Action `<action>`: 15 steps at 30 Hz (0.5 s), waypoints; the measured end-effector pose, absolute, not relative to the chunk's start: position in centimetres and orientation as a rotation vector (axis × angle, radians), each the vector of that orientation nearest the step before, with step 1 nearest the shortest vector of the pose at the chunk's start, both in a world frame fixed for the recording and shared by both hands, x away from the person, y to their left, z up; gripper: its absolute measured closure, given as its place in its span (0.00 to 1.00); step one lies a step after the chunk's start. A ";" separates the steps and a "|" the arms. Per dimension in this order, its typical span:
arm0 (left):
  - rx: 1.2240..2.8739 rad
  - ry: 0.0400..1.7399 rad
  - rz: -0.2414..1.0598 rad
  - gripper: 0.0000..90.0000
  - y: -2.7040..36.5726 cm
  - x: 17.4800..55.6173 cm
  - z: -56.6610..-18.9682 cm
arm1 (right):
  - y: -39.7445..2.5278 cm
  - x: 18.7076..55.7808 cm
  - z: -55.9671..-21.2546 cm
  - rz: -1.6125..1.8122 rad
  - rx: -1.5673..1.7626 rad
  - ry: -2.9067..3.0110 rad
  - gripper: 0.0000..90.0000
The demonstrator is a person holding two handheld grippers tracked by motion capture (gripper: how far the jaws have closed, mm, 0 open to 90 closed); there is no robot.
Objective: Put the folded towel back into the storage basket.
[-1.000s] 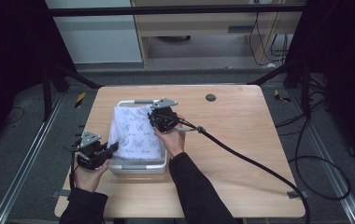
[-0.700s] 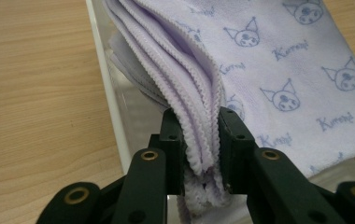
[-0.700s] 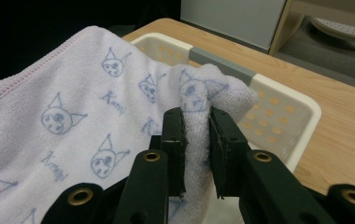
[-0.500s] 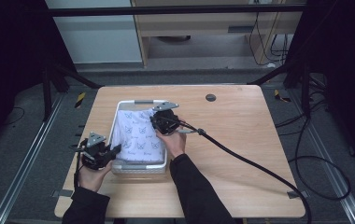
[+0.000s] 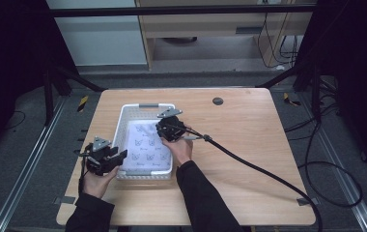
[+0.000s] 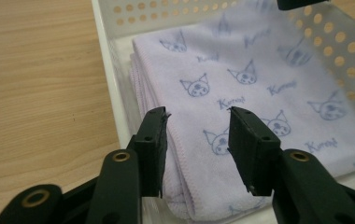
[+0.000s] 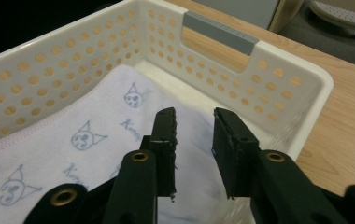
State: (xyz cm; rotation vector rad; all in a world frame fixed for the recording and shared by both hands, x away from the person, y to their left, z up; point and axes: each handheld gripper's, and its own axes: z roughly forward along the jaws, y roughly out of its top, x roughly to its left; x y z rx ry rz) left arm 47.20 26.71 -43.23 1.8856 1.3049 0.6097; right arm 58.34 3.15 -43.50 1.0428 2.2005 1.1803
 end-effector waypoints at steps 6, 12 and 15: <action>1.865 1.292 0.614 0.62 26.8 46.9 -42.8 | 3.0 58.2 -43.1 1.188 1.028 2.193 0.65; 1.834 1.271 0.623 0.61 27.0 46.4 -42.1 | 2.4 57.8 -42.5 1.215 1.036 2.170 0.51; 1.825 1.257 0.630 0.60 27.1 46.2 -41.9 | 1.3 57.3 -42.0 1.242 1.056 2.162 0.40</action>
